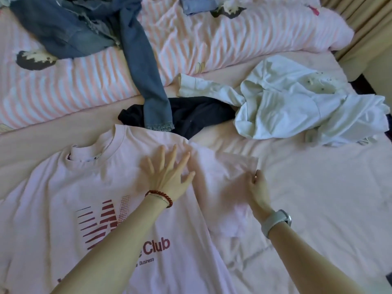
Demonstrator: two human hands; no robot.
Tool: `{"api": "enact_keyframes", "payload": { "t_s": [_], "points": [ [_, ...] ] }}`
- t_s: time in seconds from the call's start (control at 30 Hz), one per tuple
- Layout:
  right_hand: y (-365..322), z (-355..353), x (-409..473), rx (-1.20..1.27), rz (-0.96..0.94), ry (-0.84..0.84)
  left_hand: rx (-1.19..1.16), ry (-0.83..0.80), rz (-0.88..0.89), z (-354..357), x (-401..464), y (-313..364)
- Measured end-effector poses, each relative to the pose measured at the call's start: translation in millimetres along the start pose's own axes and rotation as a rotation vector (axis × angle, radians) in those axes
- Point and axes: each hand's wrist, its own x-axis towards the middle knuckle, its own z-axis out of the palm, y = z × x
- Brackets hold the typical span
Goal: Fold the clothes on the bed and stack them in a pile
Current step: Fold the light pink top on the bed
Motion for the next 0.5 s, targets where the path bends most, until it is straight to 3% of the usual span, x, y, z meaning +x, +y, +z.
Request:
{"api": "enact_keyframes", "payload": {
  "t_s": [0.07,0.13,0.2,0.33,0.5],
  "points": [
    [-13,-25,15,-0.002,-0.211,0.147,0.028,0.037,0.075,-1,7,9],
    [-27,-45,40,-0.042,-0.298,0.189,0.084,0.059,0.150,0,16,18],
    [-29,-55,65,-0.081,-0.248,0.103,0.148,0.021,0.150,2,28,27],
    [9,-57,60,-0.144,0.034,-0.132,0.259,-0.094,0.064,16,43,37],
    [40,-45,21,0.078,0.049,-0.166,0.292,-0.138,0.061,22,49,35]
  ]
}}
